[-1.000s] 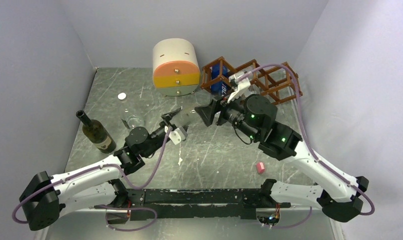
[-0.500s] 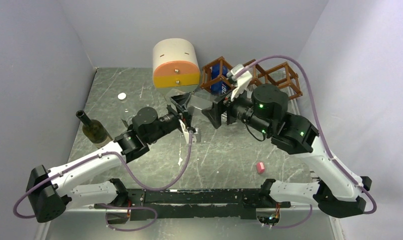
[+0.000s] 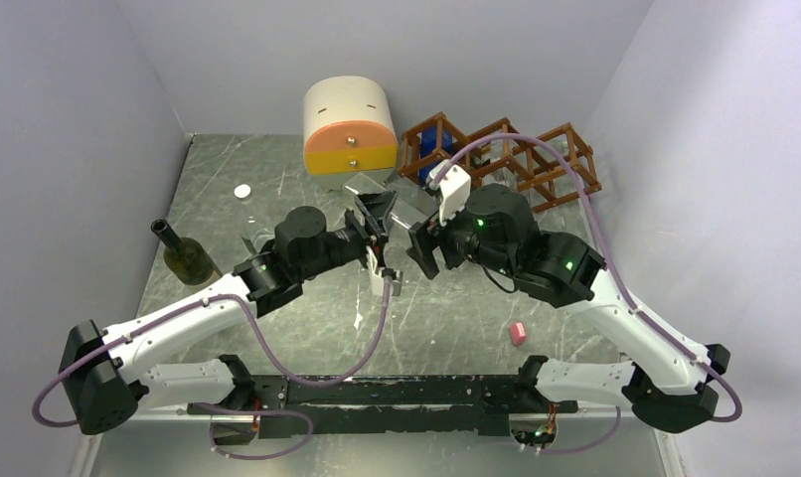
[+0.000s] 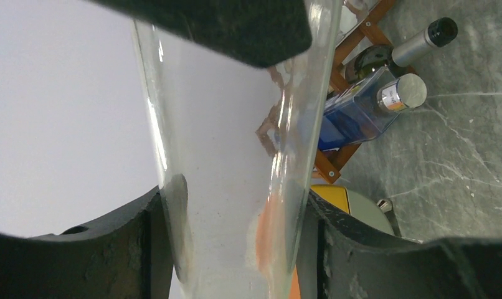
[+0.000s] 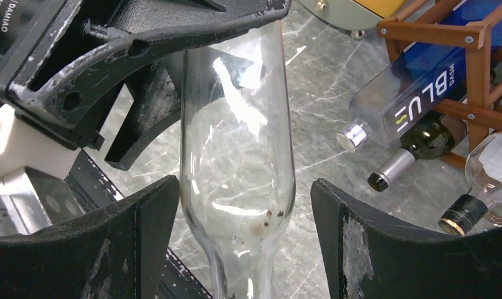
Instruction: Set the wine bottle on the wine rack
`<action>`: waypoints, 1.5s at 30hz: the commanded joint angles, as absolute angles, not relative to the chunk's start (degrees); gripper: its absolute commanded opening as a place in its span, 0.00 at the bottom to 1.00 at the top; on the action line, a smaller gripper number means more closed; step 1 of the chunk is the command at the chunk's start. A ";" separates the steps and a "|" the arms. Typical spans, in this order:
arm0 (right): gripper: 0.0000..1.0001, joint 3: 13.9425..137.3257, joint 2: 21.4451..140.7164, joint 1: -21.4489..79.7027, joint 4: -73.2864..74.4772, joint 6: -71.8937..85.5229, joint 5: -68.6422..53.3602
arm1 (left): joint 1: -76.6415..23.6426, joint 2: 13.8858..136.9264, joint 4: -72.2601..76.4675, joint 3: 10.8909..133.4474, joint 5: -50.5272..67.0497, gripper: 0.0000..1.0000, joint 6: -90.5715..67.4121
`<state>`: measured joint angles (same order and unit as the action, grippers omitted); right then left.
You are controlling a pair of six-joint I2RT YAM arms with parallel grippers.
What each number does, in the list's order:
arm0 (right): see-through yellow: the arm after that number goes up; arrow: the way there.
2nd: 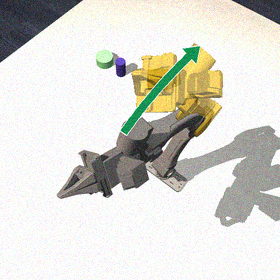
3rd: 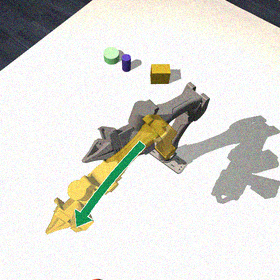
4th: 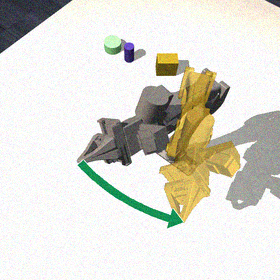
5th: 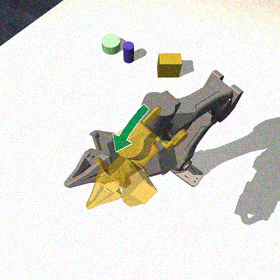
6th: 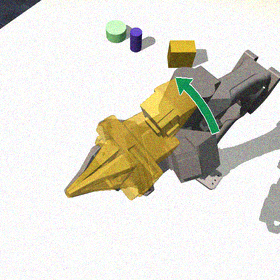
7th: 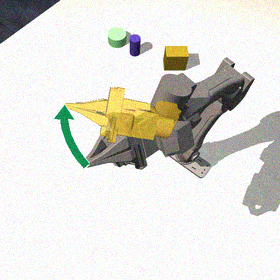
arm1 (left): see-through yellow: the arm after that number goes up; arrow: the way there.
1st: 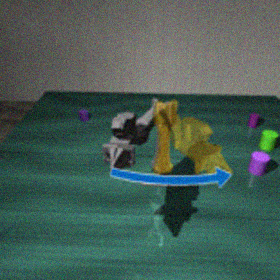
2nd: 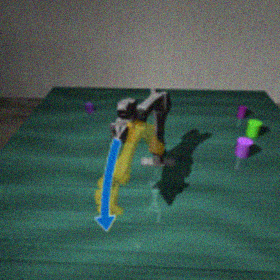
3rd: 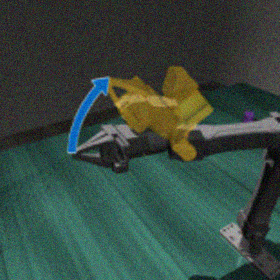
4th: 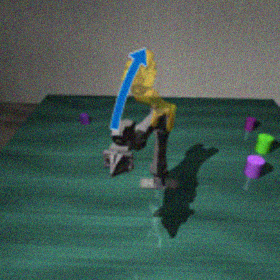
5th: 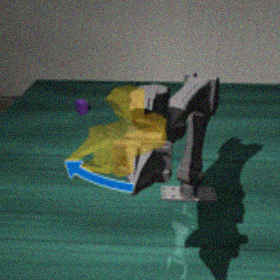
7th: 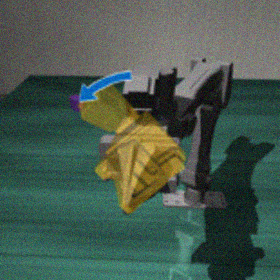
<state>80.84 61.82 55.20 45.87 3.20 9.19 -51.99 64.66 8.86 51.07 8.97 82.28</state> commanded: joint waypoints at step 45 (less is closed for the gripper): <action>0.00 74.53 59.59 34.33 38.32 9.23 24.52 | -53.88 54.03 31.03 39.56 2.00 0.97 4.18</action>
<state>77.93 64.71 37.74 42.52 6.11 19.97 -53.60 55.22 28.99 39.90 8.95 33.23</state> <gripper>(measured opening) 0.599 0.969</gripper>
